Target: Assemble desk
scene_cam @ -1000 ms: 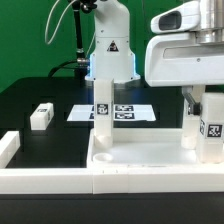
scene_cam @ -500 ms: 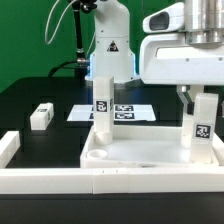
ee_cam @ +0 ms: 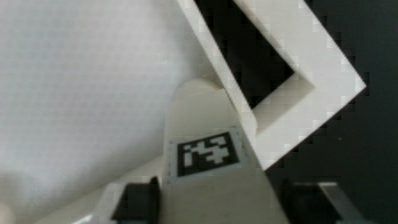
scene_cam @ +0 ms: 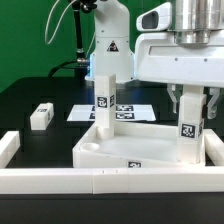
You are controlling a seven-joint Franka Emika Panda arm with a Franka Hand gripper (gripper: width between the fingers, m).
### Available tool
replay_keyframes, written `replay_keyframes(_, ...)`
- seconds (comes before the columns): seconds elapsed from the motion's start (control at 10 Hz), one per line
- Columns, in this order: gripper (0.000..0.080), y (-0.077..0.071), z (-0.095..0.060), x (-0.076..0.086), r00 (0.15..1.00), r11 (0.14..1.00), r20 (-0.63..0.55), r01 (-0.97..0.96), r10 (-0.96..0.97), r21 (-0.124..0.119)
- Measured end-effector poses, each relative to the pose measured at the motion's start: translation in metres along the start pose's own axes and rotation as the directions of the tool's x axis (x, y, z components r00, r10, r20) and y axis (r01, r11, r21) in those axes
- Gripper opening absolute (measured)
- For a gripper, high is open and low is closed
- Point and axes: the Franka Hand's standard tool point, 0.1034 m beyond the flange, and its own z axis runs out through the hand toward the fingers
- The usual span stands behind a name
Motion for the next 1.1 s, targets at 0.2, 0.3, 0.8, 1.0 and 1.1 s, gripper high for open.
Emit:
replay_keyframes(0.2,0.0505,0.001,-0.018,0.012,0.999,0.999,0.001,0.041,-0.042,0.025)
replay_keyframes(0.3,0.0619,0.007,-0.047,0.028,0.998,0.997,-0.003,0.059,-0.059,0.054)
replay_keyframes(0.8,0.0649,0.012,-0.056,0.035,0.998,0.997,-0.003,0.058,-0.058,0.06)
replay_keyframes(1.0,0.0649,0.029,-0.058,0.043,0.988,0.986,-0.019,0.154,-0.153,0.069)
replay_keyframes(1.1,0.0649,0.053,-0.066,0.052,0.975,0.973,-0.021,0.223,-0.222,0.068)
